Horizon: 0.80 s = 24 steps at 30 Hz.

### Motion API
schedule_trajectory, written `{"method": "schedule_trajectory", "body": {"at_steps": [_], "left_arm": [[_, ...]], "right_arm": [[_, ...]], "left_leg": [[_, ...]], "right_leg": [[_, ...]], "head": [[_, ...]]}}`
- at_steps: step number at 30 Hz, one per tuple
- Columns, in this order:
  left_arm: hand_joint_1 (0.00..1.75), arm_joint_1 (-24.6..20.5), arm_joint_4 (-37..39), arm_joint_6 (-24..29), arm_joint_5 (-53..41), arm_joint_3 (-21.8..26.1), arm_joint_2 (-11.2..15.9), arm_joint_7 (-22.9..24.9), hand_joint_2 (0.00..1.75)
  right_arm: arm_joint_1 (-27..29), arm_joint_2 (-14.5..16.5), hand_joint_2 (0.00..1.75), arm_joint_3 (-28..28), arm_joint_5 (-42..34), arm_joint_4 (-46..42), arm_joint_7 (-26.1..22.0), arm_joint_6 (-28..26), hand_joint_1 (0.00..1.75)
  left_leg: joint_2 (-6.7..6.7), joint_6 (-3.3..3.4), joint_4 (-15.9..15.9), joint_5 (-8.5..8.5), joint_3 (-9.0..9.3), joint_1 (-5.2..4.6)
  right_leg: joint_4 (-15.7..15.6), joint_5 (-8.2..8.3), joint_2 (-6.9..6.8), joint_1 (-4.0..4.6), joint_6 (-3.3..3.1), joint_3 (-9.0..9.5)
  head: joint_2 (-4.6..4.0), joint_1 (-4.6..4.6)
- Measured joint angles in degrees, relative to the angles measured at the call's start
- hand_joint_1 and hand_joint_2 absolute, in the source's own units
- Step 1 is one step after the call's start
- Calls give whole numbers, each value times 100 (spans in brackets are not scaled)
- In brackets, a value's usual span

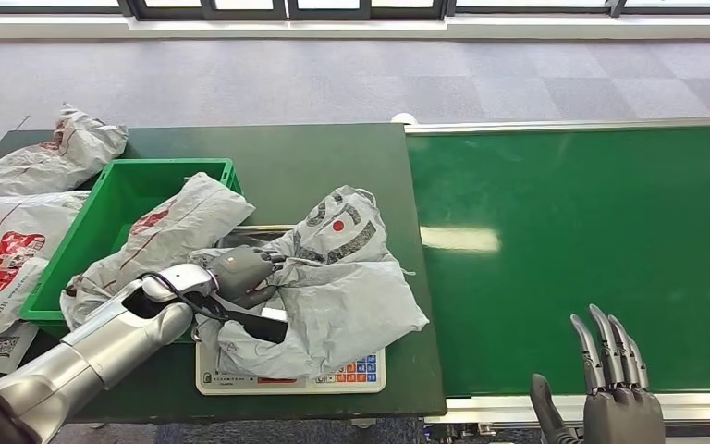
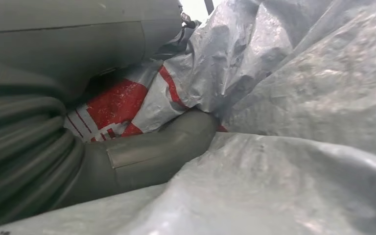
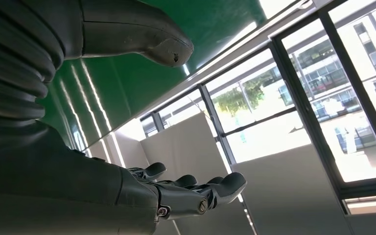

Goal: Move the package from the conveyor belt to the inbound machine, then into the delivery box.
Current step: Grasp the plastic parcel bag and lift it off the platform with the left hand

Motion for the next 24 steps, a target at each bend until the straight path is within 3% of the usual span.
{"method": "schedule_trajectory", "body": {"at_steps": [6, 10, 16, 20, 24], "left_arm": [[175, 176, -815, 230, -283, 505, 196, 221, 175], [175, 61, -1508, 272, -390, 1037, 298, 369, 175], [175, -667, -2451, -59, -264, 1745, 397, 755, 175], [175, -1262, -2957, -377, -165, 2297, 646, 1108, 175], [175, -1327, -3209, -329, -378, 2833, 885, 1184, 175]], "right_arm": [[109, 0, 175, -48, -95, -1, -34, -73, 0], [161, 5, 175, -65, -56, -2, -55, -95, 0], [167, 89, 175, -73, 64, -2, -114, -66, 0], [163, 135, 175, -75, 103, -2, -128, -2, 0], [91, 212, 175, -75, 110, 7, -149, 90, 0]], "left_leg": [[35, -18, 6, 20, -4, 4], [55, -26, 10, 35, -57, 9], [70, -27, 14, 40, -106, 17], [97, -28, 9, 38, -121, 20], [111, -30, 4, 38, -116, 20]], "right_leg": [[5, 38, 38, 8, -17, -55], [8, 65, 54, 12, -22, -130], [10, 76, 68, 17, -24, -178], [10, 82, 102, 16, -26, -195], [11, 81, 111, 17, -27, -203]], "head": [[0, -1], [0, 0], [0, 0], [0, 1], [0, 0]]}}
